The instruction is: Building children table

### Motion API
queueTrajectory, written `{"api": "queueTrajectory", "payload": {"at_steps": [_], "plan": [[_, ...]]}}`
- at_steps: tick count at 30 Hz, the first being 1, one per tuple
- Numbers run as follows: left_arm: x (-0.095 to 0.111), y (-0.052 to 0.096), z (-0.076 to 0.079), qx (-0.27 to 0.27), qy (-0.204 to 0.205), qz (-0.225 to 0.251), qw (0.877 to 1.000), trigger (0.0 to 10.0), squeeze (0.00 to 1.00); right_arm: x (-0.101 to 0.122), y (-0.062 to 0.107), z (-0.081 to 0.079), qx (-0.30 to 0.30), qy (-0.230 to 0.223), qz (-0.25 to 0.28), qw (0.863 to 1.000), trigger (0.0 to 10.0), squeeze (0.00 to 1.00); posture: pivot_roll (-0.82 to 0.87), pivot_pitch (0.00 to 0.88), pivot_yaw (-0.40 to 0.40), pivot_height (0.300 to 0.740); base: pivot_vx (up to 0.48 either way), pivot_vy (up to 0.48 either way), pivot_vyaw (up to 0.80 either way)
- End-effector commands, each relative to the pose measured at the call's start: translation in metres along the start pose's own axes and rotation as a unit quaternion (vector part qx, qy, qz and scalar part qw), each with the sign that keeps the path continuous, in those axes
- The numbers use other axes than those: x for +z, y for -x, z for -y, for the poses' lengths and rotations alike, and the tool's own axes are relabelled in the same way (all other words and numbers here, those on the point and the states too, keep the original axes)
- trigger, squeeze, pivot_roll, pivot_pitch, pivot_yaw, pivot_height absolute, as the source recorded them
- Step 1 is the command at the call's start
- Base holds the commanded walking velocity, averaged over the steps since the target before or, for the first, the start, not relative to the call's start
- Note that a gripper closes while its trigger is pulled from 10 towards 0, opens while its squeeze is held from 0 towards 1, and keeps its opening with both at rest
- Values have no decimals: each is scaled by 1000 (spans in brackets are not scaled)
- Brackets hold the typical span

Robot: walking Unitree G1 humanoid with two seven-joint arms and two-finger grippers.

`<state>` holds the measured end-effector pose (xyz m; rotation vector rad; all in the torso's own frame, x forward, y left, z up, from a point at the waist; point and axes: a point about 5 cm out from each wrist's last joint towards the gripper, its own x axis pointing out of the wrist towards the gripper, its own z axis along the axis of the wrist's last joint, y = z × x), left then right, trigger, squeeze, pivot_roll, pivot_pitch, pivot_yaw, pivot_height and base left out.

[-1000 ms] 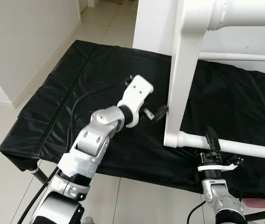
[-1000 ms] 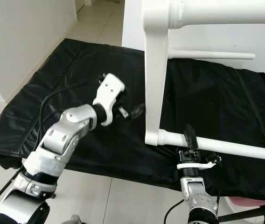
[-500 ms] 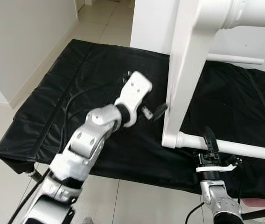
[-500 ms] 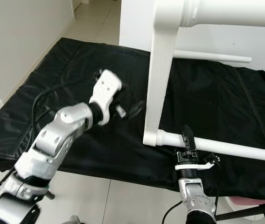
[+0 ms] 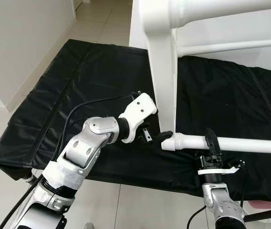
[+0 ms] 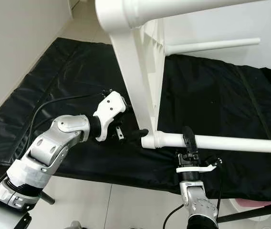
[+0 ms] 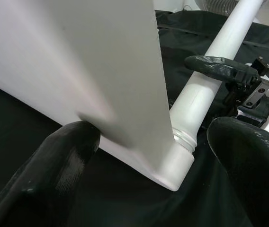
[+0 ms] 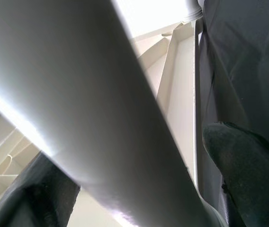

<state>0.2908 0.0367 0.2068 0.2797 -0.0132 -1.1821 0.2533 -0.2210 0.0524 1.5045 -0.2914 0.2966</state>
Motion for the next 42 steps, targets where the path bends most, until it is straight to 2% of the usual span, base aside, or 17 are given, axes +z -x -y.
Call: {"api": "queueTrajectory", "payload": {"at_steps": [1, 5, 8, 12, 18, 19, 23, 33, 38, 42], "plan": [[8, -5, 2, 1, -7, 11, 1000, 10000, 0, -4, 40, 31, -134, -14, 12, 991, 10000, 0, 37, 111, 10, 740, 0, 0, 0], [12, -10, -3, 24, 3, 16, 1000, 10000, 0, -4, 40, 30, -134, -13, 12, 991, 10000, 0, 35, 111, 9, 740, 0, 0, 0], [24, -16, -11, 58, 8, 35, 998, 10000, 0, -7, 40, 27, -133, -12, 12, 991, 10000, 0, 36, 114, 9, 740, 0, 0, 0], [33, -18, -17, 77, 9, 49, 996, 10000, 0, -8, 41, 26, -134, -23, 17, 991, 10000, 0, 36, 116, 9, 740, 0, 0, 0], [52, -17, -34, 134, 6, 76, 988, 10000, 0, -11, 48, 33, -167, -98, 60, 979, 10000, 0, 37, 116, 13, 740, 0, 0, 0], [55, -17, -36, 139, 4, 81, 987, 10000, 0, -11, 49, 34, -170, -99, 60, 979, 10000, 0, 38, 116, 14, 740, 0, 0, 0], [62, -18, -39, 149, 0, 89, 985, 10000, 0, -12, 50, 33, -171, -89, 49, 980, 10000, 0, 39, 116, 13, 740, 0, 0, 0], [74, -22, -43, 163, -10, 101, 981, 10000, 0, -14, 53, 26, -180, -118, 50, 975, 10000, 0, 38, 115, 7, 740, 0, 0, 0], [79, -24, -46, 166, -16, 108, 980, 10000, 0, -10, 60, 18, -176, -110, 39, 977, 10000, 0, 33, 112, 7, 740, 0, 0, 0], [80, -24, -47, 166, -16, 110, 980, 10000, 0, -10, 61, 17, -177, -110, 40, 977, 10000, 0, 30, 111, 8, 740, 0, 0, 0]]}}
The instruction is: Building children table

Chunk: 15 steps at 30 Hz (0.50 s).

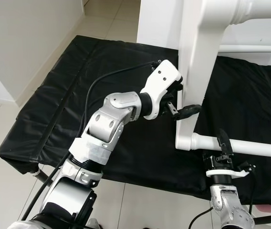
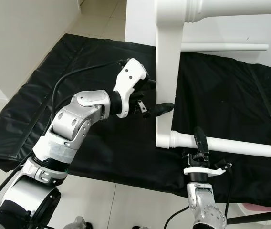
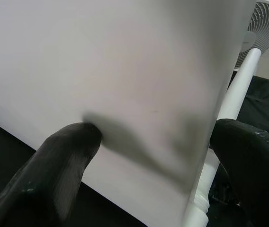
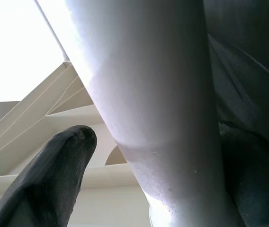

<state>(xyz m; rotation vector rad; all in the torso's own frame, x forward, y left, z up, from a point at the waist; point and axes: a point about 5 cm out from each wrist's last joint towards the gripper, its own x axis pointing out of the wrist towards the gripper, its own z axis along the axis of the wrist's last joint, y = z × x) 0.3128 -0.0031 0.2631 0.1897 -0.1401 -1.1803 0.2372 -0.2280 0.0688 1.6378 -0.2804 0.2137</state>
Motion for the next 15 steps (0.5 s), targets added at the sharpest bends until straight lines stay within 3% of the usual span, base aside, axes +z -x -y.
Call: {"api": "queueTrajectory", "payload": {"at_steps": [1, 11, 15], "plan": [[24, 9, -28, 154, -29, 40, 987, 10000, 0, -8, 54, 41, -146, -42, 12, 988, 10000, 0, 28, 110, 8, 740, 0, 0, 0], [25, 7, -31, 153, -32, 42, 987, 10000, 0, -8, 80, 22, -128, -6, 13, 992, 10000, 0, 16, 111, 13, 740, 0, 0, 0], [25, 7, -32, 151, -33, 42, 987, 10000, 0, -4, 98, 6, -100, 10, 10, 995, 10000, 0, 5, 114, 17, 740, 0, 0, 0]]}}
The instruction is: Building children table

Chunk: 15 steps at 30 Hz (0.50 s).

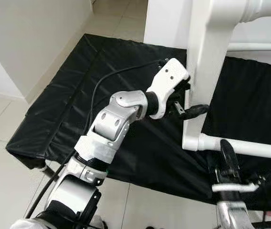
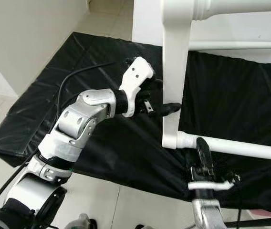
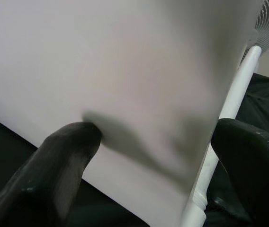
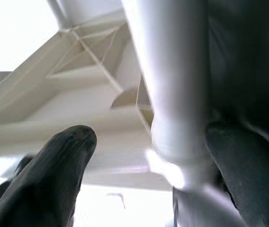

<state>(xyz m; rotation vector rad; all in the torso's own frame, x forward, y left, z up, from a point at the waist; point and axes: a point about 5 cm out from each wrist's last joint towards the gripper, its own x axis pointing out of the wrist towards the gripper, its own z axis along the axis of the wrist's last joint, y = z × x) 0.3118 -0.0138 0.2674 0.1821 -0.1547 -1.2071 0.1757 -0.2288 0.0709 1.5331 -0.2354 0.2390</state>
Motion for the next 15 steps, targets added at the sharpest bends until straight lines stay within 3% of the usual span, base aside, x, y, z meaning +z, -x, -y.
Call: {"api": "queueTrajectory", "payload": {"at_steps": [1, 10, 15], "plan": [[21, 17, -36, 163, -34, 32, 986, 10000, 0, -11, 41, 25, -96, -38, 37, 994, 10000, 0, 4, 114, 19, 740, 0, 0, 0], [21, 16, -36, 161, -34, 32, 986, 10000, 0, -1, 58, 10, -69, -11, 22, 997, 10000, 0, -7, 119, 29, 740, 0, 0, 0], [20, 15, -36, 159, -35, 32, 986, 10000, 0, 5, 51, -6, -13, 11, 4, 1000, 10000, 0, -8, 120, 32, 740, 0, 0, 0]]}}
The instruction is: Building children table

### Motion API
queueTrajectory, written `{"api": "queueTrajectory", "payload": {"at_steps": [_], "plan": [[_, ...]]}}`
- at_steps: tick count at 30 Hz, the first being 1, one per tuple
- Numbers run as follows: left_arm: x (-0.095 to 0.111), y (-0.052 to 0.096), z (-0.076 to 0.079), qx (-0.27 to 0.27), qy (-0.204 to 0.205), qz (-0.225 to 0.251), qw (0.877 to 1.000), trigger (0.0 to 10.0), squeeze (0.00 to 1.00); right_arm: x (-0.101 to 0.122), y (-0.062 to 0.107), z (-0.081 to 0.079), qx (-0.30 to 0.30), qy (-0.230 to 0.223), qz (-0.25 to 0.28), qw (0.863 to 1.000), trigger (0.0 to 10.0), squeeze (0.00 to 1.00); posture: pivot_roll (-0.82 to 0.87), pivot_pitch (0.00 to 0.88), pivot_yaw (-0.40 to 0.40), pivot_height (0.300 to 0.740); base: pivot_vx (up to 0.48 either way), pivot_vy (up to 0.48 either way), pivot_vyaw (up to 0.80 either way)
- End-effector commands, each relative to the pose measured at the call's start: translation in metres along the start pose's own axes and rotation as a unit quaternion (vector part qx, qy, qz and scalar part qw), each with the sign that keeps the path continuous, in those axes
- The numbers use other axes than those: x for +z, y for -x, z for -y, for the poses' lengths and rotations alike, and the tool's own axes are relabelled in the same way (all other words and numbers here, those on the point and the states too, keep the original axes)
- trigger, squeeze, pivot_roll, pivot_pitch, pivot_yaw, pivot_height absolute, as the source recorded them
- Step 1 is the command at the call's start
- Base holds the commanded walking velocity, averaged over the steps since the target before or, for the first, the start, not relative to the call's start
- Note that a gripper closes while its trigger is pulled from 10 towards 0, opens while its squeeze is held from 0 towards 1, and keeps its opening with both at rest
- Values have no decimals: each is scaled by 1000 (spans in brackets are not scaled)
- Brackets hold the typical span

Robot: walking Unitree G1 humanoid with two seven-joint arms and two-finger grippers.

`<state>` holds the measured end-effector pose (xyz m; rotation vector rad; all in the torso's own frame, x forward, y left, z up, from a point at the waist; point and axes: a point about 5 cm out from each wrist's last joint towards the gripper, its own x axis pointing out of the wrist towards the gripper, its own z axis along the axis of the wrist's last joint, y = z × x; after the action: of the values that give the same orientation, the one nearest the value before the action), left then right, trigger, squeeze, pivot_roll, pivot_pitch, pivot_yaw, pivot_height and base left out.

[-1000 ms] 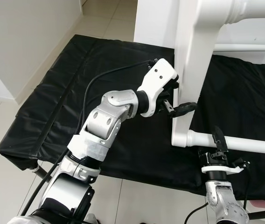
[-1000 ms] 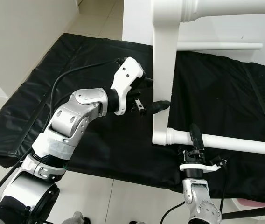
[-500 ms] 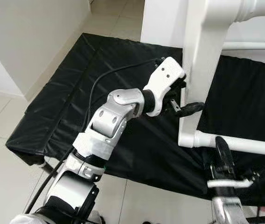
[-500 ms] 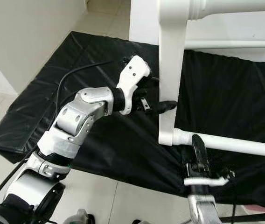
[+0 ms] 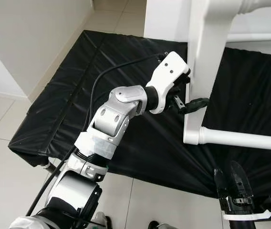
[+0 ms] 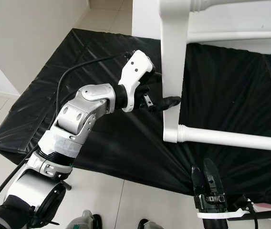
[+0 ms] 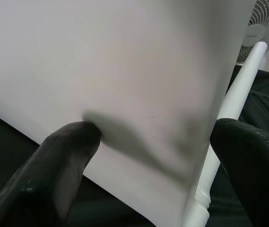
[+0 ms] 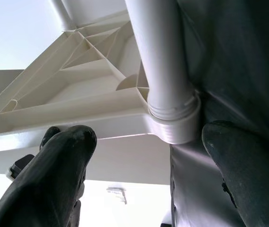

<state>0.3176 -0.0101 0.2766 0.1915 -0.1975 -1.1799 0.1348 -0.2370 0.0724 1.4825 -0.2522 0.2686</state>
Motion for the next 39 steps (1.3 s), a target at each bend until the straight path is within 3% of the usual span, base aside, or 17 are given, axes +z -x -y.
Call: {"api": "queueTrajectory", "payload": {"at_steps": [1, 3, 7, 10, 12, 16, 20, 31, 33, 38, 39], "plan": [[12, 12, -27, 144, -22, 18, 989, 10000, 0, -2, 2, -2, -1, -3, 4, 1000, 10000, 0, -8, 121, 32, 740, 0, 0, 0], [11, 12, -27, 143, -22, 18, 989, 10000, 0, -2, -5, -8, 17, 3, 0, 1000, 10000, 0, -8, 121, 32, 740, 0, 0, 0], [11, 12, -26, 144, -20, 19, 989, 10000, 0, -3, -36, -29, 82, 18, -4, 996, 10000, 0, 0, 120, 31, 740, 0, 0, 0], [11, 12, -26, 144, -20, 19, 989, 10000, 0, -5, -44, -36, 104, 20, -5, 994, 10000, 0, 0, 121, 30, 740, 0, 0, 0], [11, 12, -26, 143, -20, 19, 989, 10000, 0, -10, -61, -49, 145, 20, -13, 989, 10000, 0, 4, 119, 29, 740, 0, 0, 0], [11, 13, -25, 144, -20, 19, 989, 10000, 0, -18, -70, -64, 188, 28, -36, 981, 10000, 0, 10, 119, 27, 740, 0, 0, 0], [10, 14, -25, 145, -20, 19, 989, 10000, 0, -12, -73, -67, 194, 41, -18, 980, 10000, 0, 8, 123, 25, 740, 0, 0, 0], [8, 14, -21, 137, -20, 18, 990, 10000, 0, 29, -94, -67, 156, 101, 77, 980, 10000, 0, 6, 132, 30, 740, 0, 0, 0], [6, 15, -18, 131, -20, 15, 991, 10000, 0, 44, -105, -62, 129, 100, 115, 980, 10000, 0, 10, 132, 27, 740, 0, 0, 0], [4, 17, -13, 121, -22, 14, 992, 10000, 0, 51, -111, -55, 102, 101, 140, 980, 10000, 0, 16, 131, 25, 740, 0, 0, 0], [2, 21, -9, 105, -26, 11, 994, 10000, 0, 54, -114, -46, 75, 100, 151, 981, 10000, 0, 18, 132, 24, 740, 0, 0, 0]]}}
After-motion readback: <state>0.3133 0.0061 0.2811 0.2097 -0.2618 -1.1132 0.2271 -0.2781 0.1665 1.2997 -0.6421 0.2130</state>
